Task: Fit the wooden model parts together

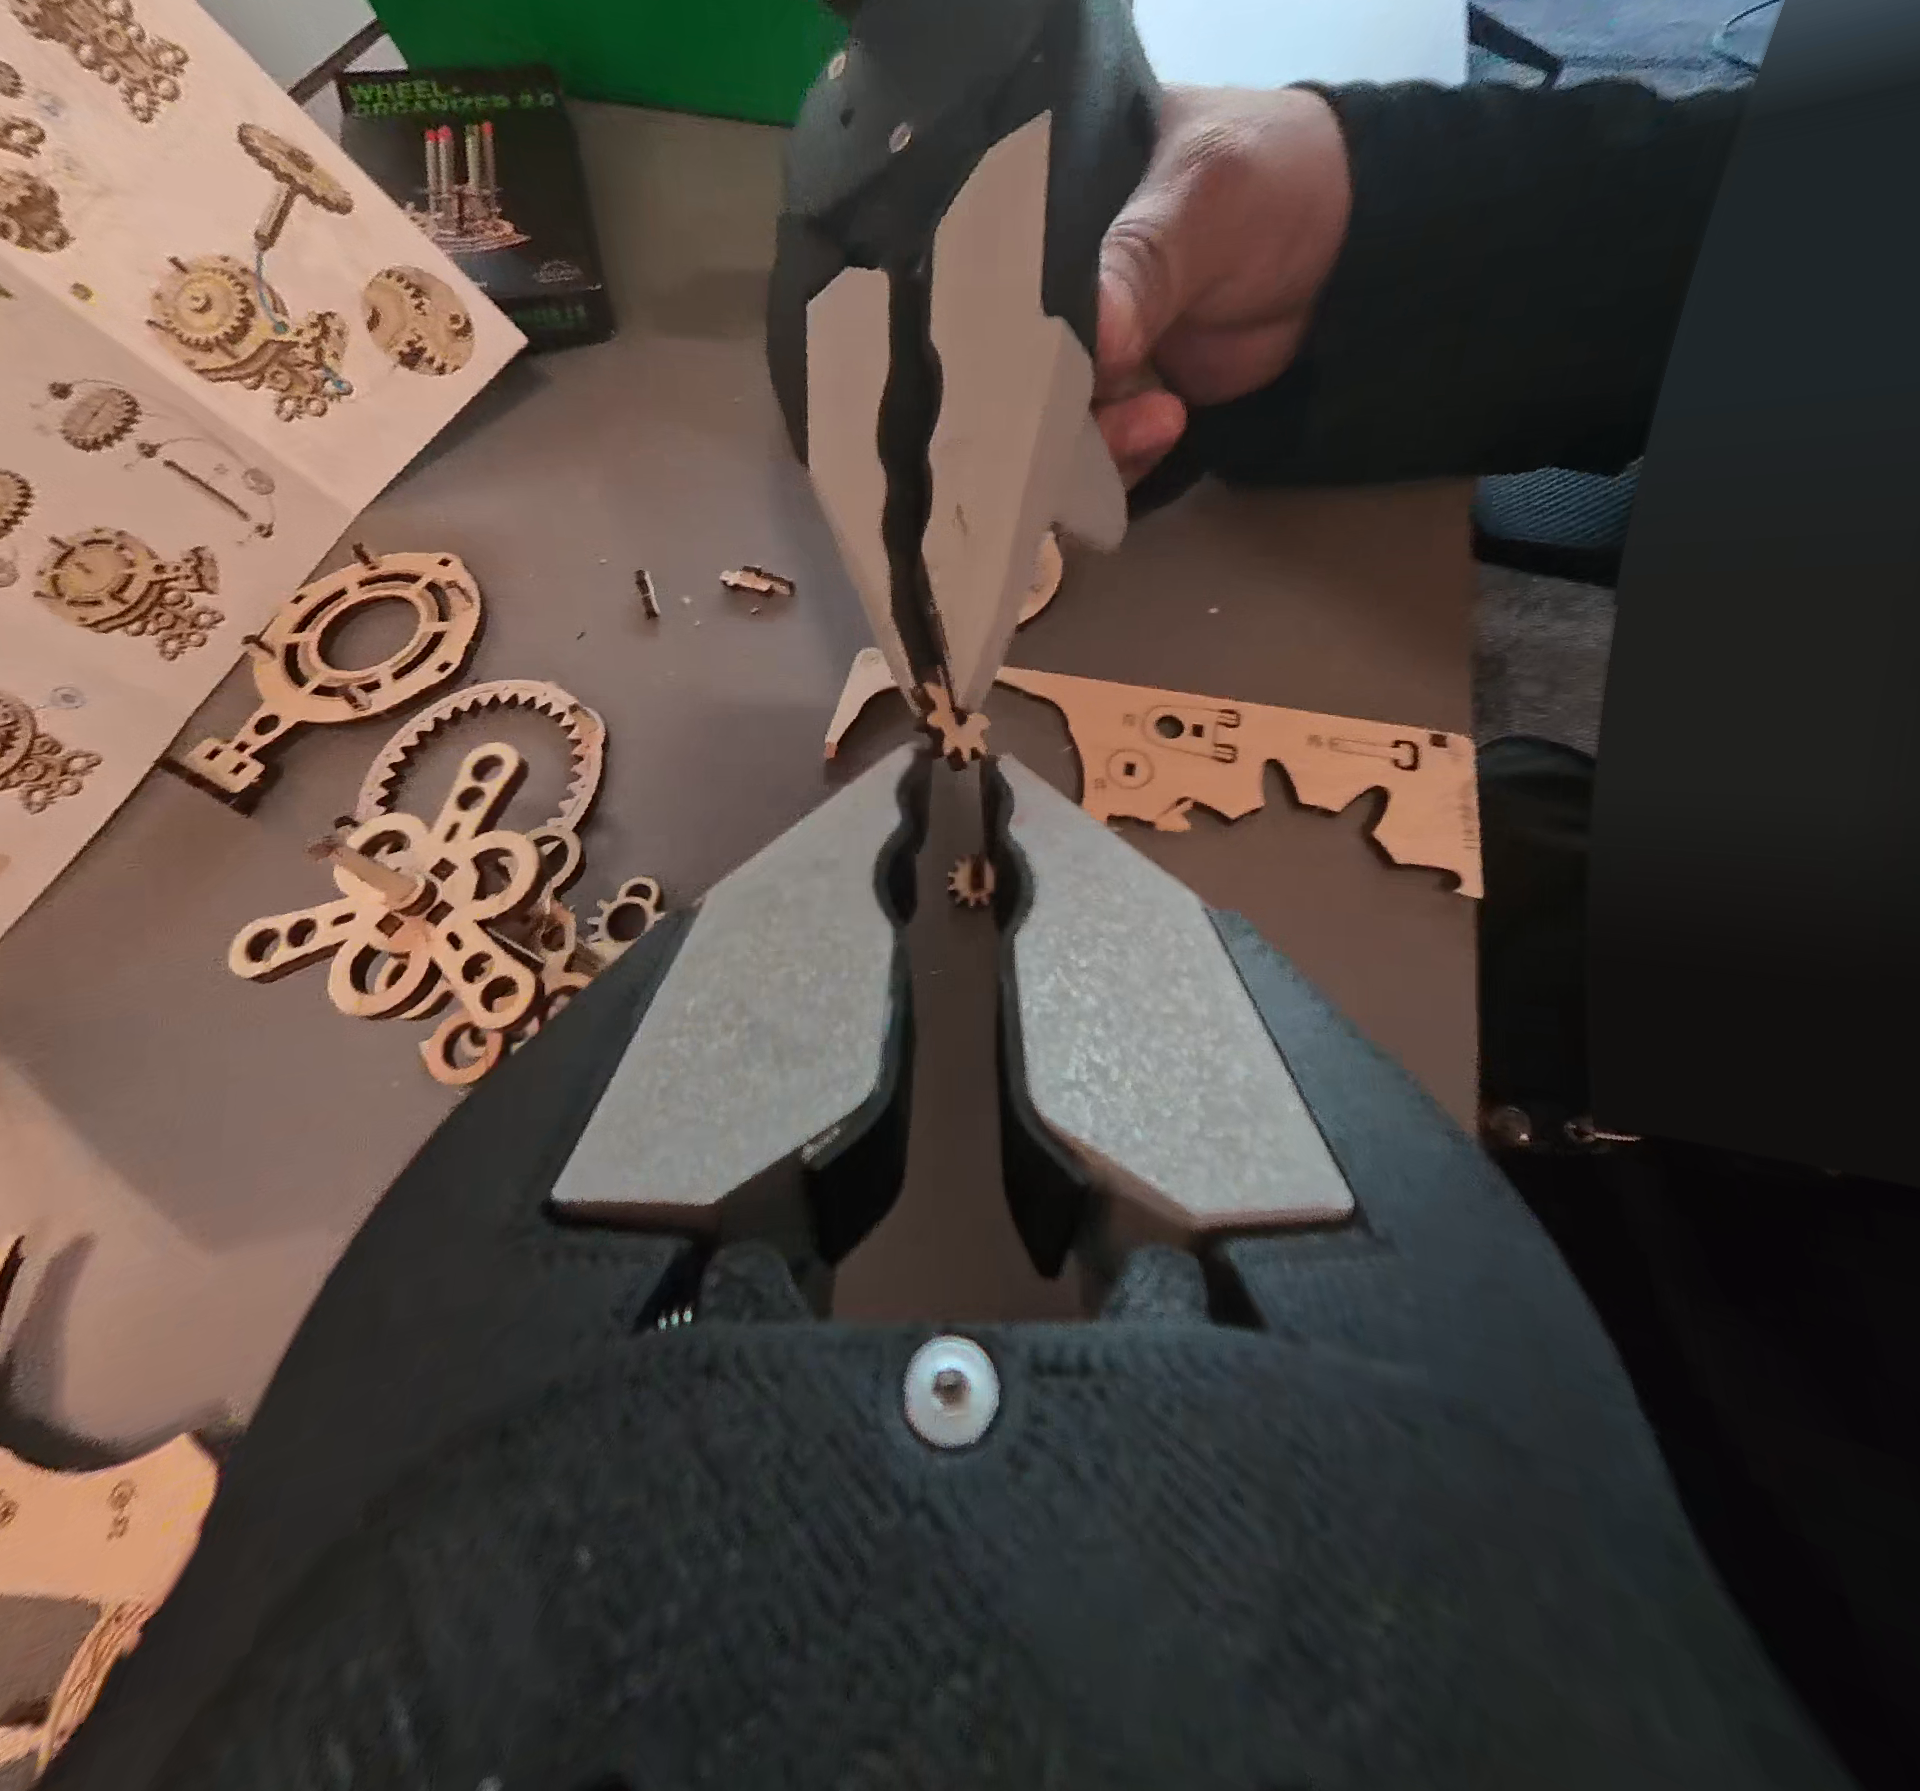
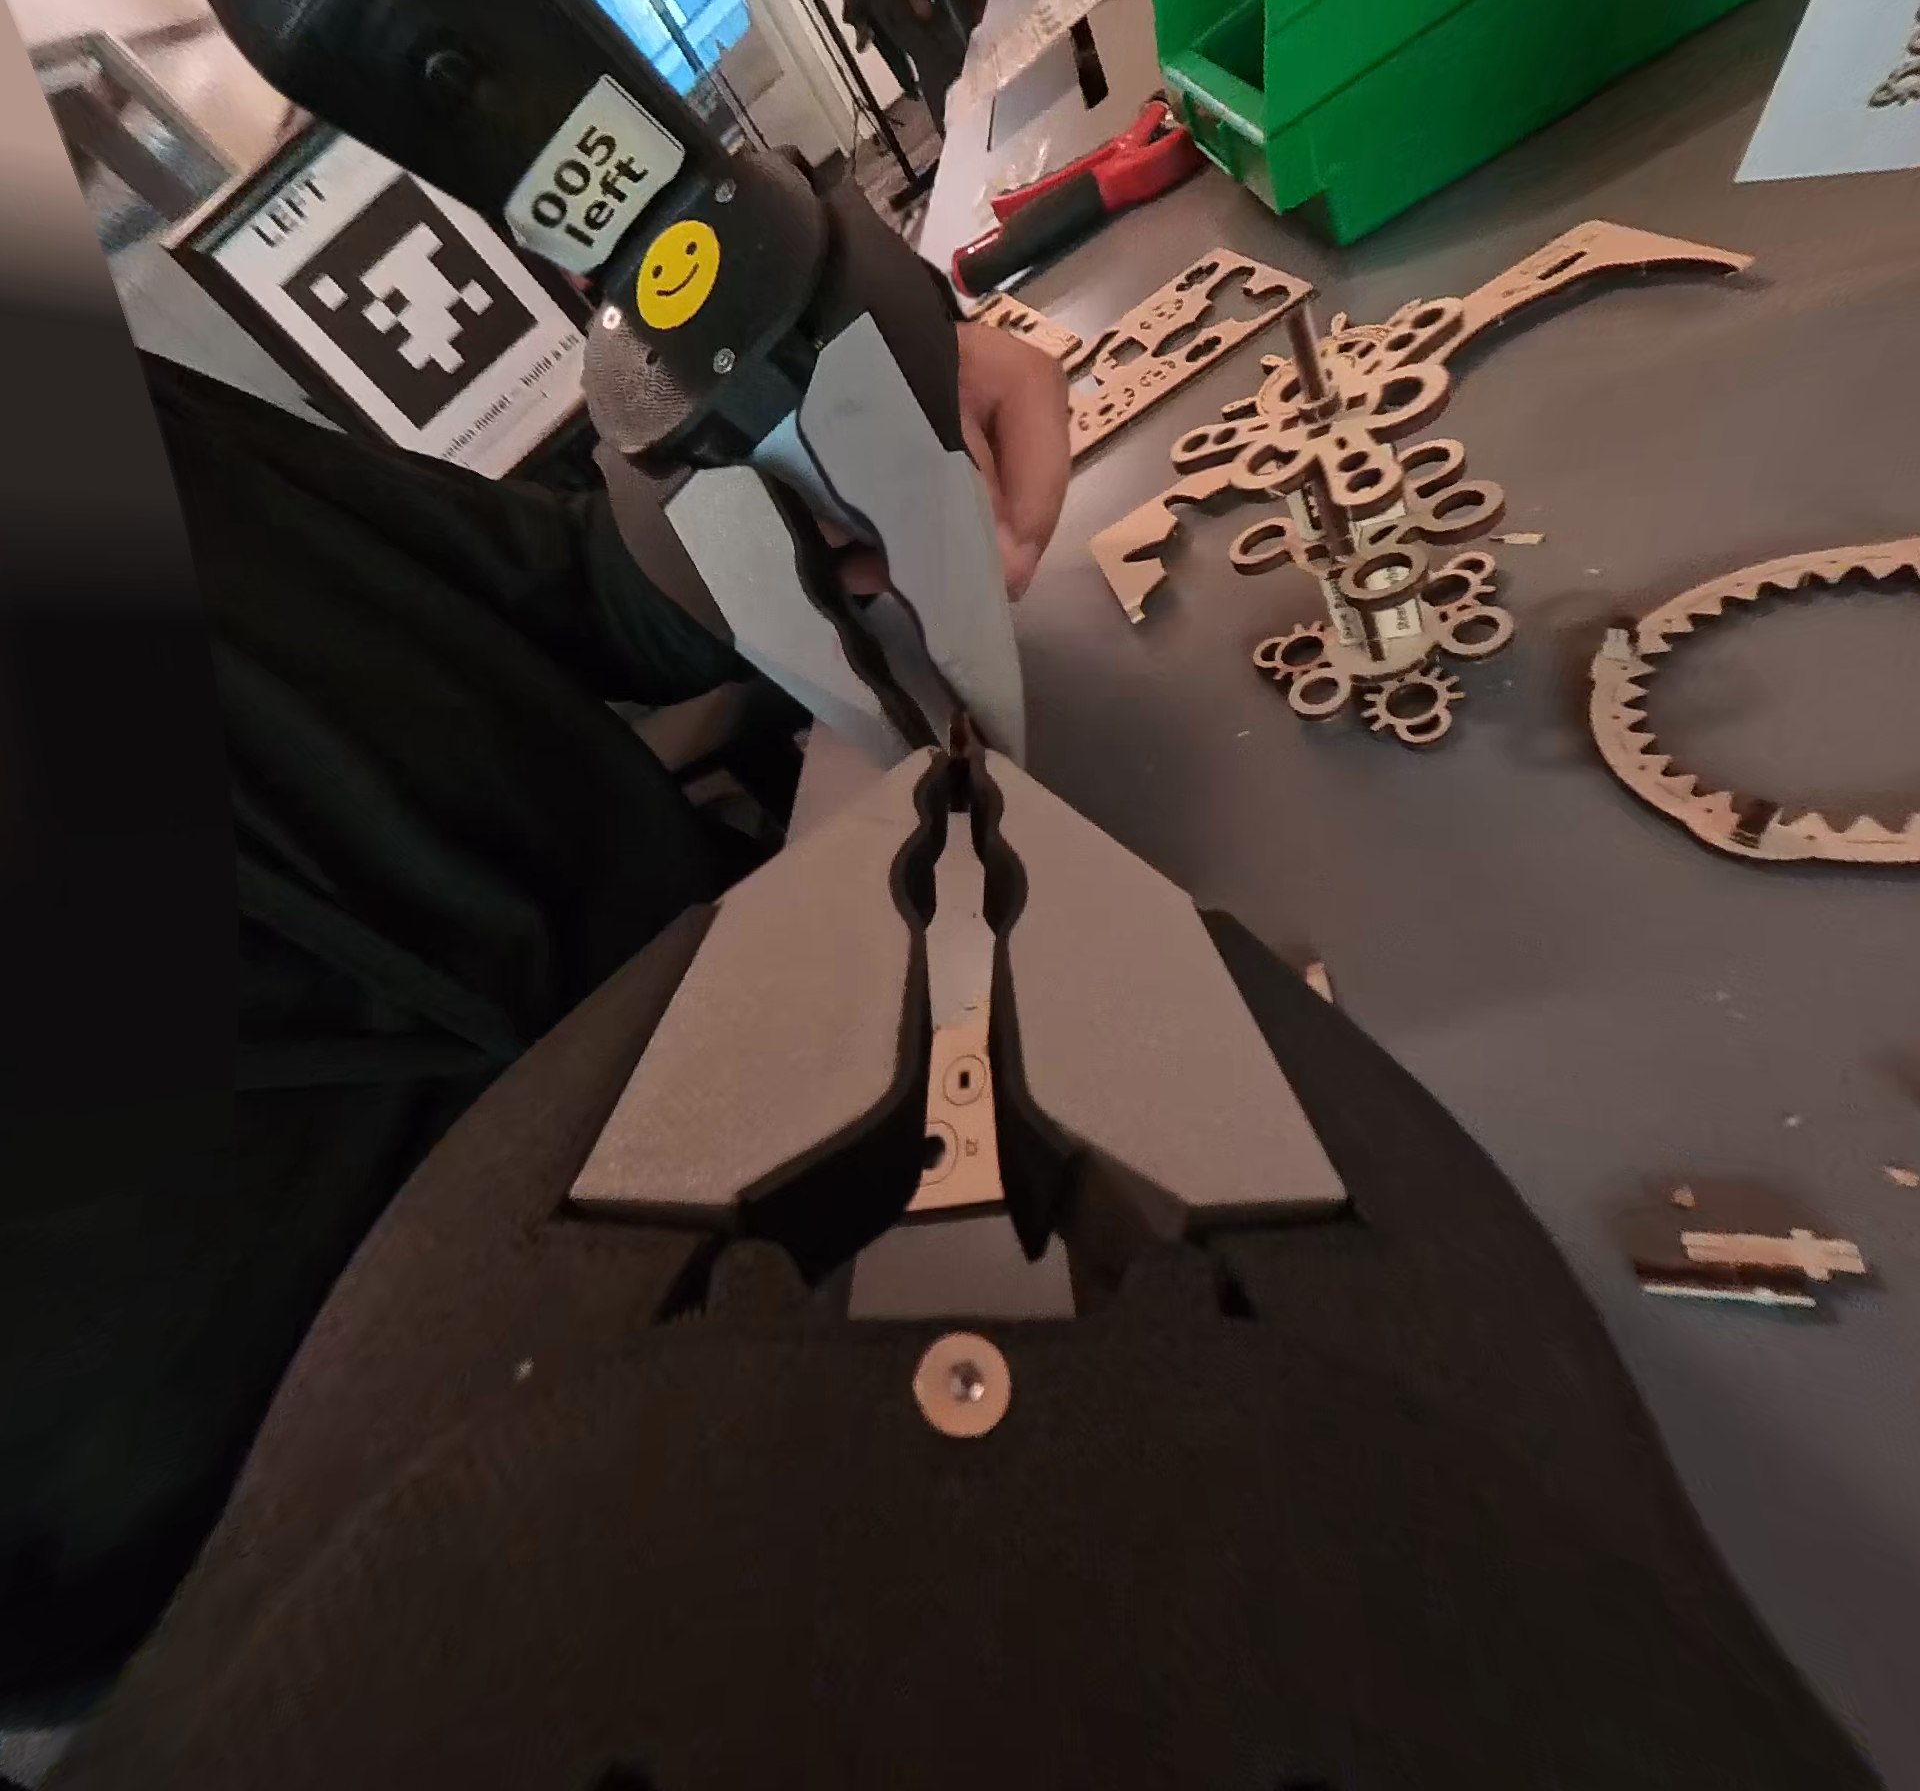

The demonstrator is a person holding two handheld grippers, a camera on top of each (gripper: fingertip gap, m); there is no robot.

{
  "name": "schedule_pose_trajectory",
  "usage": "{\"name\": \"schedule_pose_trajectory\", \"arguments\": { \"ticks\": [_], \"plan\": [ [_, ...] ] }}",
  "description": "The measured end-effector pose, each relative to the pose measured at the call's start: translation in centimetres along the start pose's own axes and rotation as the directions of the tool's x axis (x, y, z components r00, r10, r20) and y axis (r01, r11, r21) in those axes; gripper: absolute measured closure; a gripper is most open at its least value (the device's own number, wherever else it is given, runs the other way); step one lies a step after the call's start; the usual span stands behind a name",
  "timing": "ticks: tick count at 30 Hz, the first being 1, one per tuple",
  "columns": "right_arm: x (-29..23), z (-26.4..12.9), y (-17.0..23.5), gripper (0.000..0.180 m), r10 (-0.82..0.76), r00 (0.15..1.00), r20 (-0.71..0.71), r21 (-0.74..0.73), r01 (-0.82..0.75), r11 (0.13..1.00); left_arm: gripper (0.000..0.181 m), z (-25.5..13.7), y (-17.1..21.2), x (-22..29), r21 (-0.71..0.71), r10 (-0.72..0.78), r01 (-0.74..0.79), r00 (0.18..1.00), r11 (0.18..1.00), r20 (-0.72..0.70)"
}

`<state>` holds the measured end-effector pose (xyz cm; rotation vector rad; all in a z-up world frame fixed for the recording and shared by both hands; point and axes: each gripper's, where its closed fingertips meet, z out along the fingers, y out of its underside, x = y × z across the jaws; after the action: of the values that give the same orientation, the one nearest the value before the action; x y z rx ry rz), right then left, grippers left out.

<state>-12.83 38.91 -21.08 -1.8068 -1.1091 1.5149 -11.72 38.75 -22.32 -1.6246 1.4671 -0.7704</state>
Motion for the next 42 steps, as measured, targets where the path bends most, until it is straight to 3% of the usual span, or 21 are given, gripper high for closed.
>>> {"name": "schedule_pose_trajectory", "arguments": {
  "ticks": [7,17,30,42],
  "plan": [
    [-0.7,0.1,-0.1,0.180,0.017,0.999,0.049,0.003,-0.017,1.000,0.170,-0.7,-0.4,0.9,0.032,-0.121,0.125,0.987,0.992,-0.108],
    [-0.4,-0.1,-0.8,0.178,0.108,0.992,0.061,0.053,-0.111,0.992,0.181,-1.3,-1.2,-0.2,0.086,-0.267,0.281,0.953,0.956,-0.143],
    [-0.2,-1.1,-1.8,0.180,0.053,0.998,0.026,0.112,-0.056,0.992,0.181,-1.7,-1.3,-1.0,0.120,-0.396,0.435,0.882,0.892,-0.255],
    [0.3,-0.5,-1.3,0.180,-0.066,0.994,-0.082,0.053,0.070,0.996,0.181,-1.2,-1.2,-0.9,0.136,-0.422,0.476,0.855,0.869,-0.302]
  ]
}}
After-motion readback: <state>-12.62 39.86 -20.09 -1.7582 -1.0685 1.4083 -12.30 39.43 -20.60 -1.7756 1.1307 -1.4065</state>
